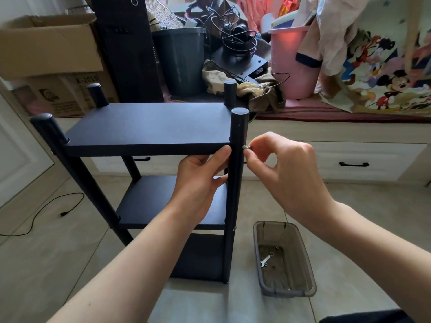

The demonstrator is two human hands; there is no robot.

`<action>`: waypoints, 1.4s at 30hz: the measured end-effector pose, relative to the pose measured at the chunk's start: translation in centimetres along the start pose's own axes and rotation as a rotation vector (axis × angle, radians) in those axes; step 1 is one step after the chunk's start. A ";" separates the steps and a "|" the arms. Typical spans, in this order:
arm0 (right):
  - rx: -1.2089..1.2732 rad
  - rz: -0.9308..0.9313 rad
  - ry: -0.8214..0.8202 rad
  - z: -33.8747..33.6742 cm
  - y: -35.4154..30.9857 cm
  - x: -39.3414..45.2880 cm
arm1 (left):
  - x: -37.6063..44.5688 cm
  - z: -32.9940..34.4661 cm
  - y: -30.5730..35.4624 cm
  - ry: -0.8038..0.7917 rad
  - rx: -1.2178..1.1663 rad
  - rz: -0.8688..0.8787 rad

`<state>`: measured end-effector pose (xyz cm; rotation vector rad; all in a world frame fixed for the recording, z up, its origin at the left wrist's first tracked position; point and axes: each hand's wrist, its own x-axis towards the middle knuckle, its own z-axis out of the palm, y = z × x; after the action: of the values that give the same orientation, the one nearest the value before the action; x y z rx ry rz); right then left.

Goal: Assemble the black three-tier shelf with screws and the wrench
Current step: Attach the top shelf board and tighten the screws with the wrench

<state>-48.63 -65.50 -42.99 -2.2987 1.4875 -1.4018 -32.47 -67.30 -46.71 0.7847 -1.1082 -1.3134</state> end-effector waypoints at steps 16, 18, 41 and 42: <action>0.094 0.080 -0.023 -0.1 0.0 0.6 | 0.2 -0.1 -0.1 0.001 -0.002 0.000; 0.003 0.020 -0.006 0.0 -0.1 0.4 | 0.2 -0.1 -0.1 0.003 0.000 -0.003; -0.136 -0.035 0.013 -0.6 -0.7 0.8 | 0.3 -0.2 0.0 0.020 0.006 -0.021; -0.154 -0.062 0.027 -0.6 -0.7 0.7 | 0.3 -0.2 0.0 0.025 0.006 -0.021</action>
<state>-48.49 -65.37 -41.85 -2.4453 1.5976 -1.3837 -32.37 -67.63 -46.73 0.8173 -1.0871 -1.3152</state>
